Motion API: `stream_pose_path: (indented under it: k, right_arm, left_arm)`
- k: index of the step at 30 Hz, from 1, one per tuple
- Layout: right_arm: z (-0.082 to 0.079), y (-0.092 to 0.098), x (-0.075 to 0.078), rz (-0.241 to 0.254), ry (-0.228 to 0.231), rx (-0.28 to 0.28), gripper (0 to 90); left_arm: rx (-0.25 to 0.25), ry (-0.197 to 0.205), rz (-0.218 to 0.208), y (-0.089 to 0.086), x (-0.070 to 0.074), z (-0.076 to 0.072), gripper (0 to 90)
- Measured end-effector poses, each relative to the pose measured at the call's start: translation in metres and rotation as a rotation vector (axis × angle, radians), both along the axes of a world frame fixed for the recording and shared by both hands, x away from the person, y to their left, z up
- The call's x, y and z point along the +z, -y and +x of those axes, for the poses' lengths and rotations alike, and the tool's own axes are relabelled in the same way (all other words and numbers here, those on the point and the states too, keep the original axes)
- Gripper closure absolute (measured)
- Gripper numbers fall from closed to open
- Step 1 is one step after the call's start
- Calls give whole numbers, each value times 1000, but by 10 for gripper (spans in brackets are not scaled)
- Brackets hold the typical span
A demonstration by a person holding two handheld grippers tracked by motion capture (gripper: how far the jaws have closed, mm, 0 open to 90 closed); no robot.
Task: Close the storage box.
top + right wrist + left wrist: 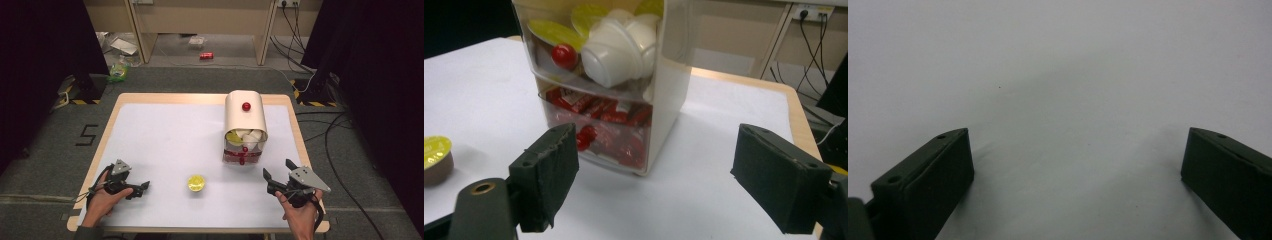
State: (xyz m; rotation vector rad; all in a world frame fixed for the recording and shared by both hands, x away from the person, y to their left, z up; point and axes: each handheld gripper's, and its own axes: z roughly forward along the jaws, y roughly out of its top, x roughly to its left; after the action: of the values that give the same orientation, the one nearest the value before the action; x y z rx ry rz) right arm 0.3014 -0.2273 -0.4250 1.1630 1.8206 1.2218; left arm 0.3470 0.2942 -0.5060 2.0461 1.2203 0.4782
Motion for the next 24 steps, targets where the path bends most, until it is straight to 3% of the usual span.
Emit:
stream_pose_path:
  k: [24]
  right_arm:
    - [-21, 22, -28, -20, -114, -12, 172]
  left_arm:
    - [0, 0, 1, 0, 0, 0, 0]
